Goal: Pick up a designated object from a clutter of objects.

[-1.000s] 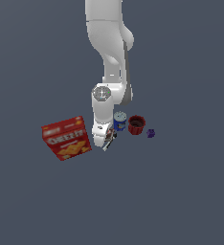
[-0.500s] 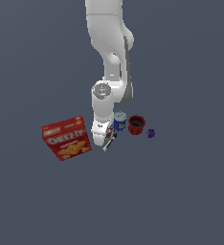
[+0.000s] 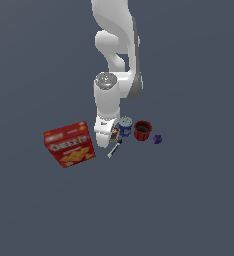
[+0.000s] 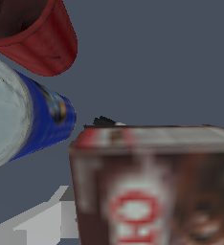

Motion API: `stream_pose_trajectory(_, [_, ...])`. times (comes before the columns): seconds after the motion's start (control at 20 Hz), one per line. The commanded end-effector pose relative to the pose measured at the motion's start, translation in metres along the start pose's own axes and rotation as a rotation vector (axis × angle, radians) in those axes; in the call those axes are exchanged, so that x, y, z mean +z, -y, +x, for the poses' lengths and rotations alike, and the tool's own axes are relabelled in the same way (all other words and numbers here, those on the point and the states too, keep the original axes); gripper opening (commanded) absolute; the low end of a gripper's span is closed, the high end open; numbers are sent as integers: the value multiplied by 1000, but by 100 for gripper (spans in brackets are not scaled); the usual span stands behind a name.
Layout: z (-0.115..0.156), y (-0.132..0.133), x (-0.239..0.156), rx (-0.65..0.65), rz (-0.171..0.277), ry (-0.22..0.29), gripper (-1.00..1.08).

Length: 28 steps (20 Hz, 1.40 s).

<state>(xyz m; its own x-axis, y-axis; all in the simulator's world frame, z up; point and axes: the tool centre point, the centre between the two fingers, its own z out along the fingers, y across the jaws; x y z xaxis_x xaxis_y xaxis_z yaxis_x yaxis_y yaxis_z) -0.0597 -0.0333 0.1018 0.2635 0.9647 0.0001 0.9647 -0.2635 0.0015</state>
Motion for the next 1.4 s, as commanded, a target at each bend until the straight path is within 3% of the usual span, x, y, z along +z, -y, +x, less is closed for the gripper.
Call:
stream_pose_trajectory(0.0, [2, -3, -22, 0, 0, 0, -100])
stream_pose_trajectory(0.85, [19, -30, -182, -1, 1, 0, -100])
stream_pose_trajectory(1.35, [25, -43, -240, -1, 1, 0, -100])
